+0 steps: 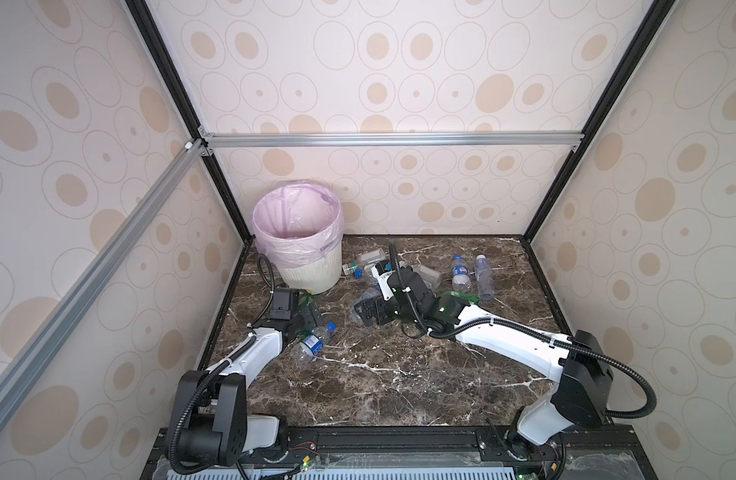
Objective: Throw the plastic bottles in the bin
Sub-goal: 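Lower the left gripper around the green bottle and close it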
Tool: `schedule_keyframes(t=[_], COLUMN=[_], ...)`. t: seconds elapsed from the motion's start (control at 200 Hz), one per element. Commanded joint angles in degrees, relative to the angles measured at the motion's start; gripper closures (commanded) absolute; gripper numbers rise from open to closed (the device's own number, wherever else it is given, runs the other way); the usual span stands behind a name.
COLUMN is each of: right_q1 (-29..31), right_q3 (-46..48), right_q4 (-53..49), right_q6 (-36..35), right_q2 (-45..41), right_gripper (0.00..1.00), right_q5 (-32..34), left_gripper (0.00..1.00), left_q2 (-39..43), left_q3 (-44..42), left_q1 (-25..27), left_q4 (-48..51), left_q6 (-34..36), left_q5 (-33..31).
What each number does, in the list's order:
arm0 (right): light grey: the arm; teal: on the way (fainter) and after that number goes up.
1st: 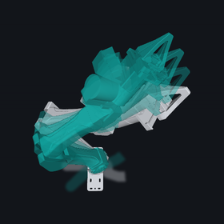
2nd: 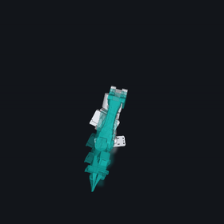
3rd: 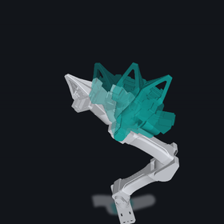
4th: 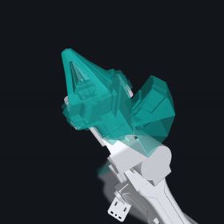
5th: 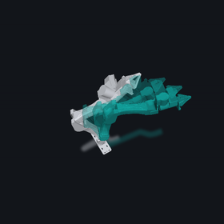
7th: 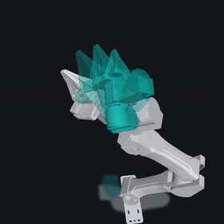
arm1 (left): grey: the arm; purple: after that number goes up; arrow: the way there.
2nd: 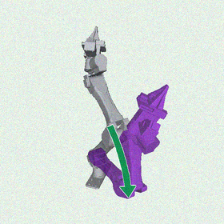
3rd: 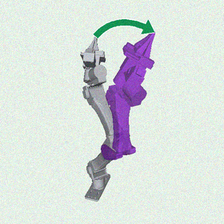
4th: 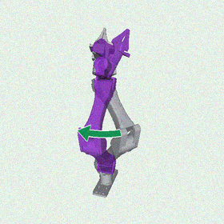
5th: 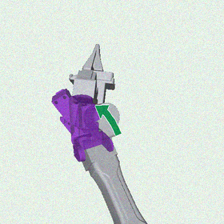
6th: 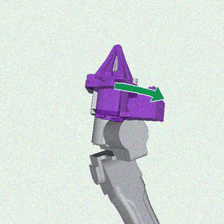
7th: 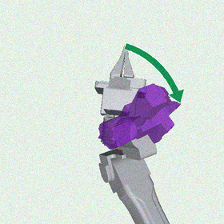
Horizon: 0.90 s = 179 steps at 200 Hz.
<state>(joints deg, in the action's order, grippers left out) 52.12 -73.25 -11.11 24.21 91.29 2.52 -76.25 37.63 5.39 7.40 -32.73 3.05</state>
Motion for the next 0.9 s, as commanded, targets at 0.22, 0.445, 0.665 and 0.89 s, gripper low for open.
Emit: schedule_keyframes(t=[0.22, 0.445, 0.665, 0.89], right_q1=[0.28, 0.27, 0.27, 0.22], right_q3=[-0.23, 0.13, 0.13, -0.40], right_q4=[0.83, 0.91, 1.27, 1.27], right_q6=[0.75, 0.47, 0.67, 0.67], right_q2=[1.34, 0.95, 1.32, 1.90], right_gripper=[0.00, 0.00, 0.00, 0.00], right_q5=[-0.59, -0.15, -0.47, -0.68], left_gripper=[0.12, 0.19, 0.22, 0.34], left_q2=[-3.63, -5.40, -6.93, -6.41], left_q3=[-0.34, -0.19, -0.24, -0.61], left_q1=[-0.41, -0.62, -0.90, -1.01], left_q4=[-2.83, -1.76, -1.62, -2.17], left_q6=[-2.81, -3.13, -3.64, -3.77], left_q5=[0.99, 0.09, 0.38, 0.47])
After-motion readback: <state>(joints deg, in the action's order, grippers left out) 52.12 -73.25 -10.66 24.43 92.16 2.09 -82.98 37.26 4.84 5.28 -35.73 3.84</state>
